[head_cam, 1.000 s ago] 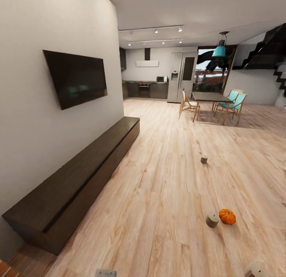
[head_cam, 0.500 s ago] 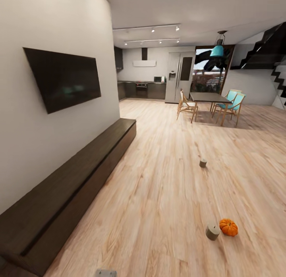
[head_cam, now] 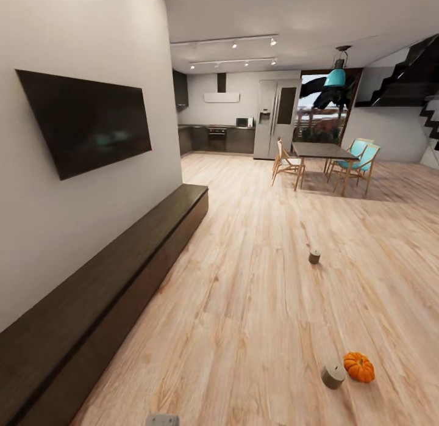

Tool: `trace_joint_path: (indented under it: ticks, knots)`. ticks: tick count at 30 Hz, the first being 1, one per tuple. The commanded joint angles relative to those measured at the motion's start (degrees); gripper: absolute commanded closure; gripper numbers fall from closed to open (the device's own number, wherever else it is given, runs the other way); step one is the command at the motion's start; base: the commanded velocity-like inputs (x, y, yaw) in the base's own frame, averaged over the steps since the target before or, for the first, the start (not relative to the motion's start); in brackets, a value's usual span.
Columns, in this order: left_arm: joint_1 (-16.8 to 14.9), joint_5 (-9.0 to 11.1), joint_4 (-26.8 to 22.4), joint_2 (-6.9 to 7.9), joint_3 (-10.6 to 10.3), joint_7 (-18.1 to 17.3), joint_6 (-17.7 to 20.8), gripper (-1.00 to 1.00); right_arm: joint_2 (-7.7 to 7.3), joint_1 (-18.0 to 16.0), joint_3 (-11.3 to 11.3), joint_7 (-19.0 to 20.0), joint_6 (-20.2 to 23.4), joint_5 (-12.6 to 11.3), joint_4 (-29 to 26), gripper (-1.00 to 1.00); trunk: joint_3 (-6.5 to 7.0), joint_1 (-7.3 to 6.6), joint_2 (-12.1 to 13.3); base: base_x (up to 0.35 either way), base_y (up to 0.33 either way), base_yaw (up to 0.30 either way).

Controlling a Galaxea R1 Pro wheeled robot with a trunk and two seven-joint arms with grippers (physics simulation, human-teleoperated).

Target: Place each of the two pumpkins and all three candles from the living room inside a cabinet in the living room (use any cabinet), then make sure every cabinet is closed, and position the cauldron so it is next to a table in the living room.

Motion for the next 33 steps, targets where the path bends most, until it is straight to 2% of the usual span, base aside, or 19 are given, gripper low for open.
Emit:
trace_joint_path:
  ticks: [1, 9, 18, 26, 33]
  knots:
    - [0.0, -0.5, -0.1, 0.0, 0.0, 0.2, 0.3, -1.0, 0.13, 0.0, -0.1, 0.0, -0.5, -0.6, 0.1, -1.0, -0.06, 0.0, 0.0, 0.018, 0.0, 0.0]
    - [0.0, -0.5, -0.1, 0.0, 0.0, 0.2, 0.4, -1.0, 0.29, 0.0, -0.2, 0.0, -0.8, -0.7, -0.1, -1.0, -0.06, 0.0, 0.0, 0.126, 0.0, 0.0]
    - [0.0, -0.5, -0.1, 0.0, -0.1, 0.2, 0.4, -1.0, 0.43, 0.0, -0.2, 1.4, -0.6, -0.7, -0.5, -1.0, -0.06, 0.0, 0.0, 0.323, 0.0, -0.001]
    - [0.0, -0.5, -0.1, 0.0, -0.1, 0.1, 0.4, -1.0, 0.47, 0.0, 0.2, 1.6, -0.9, -0.6, -0.6, -1.0, -0.06, 0.0, 0.0, 0.338, 0.0, -0.186]
    - [0.0, -0.5, -0.1, 0.0, -0.1, 0.0, 0.4, -1.0, 0.47, 0.0, 0.3, 1.7, -1.1, -0.6, -0.6, -1.0, -0.06, 0.0, 0.0, 0.342, 0.0, -0.021]
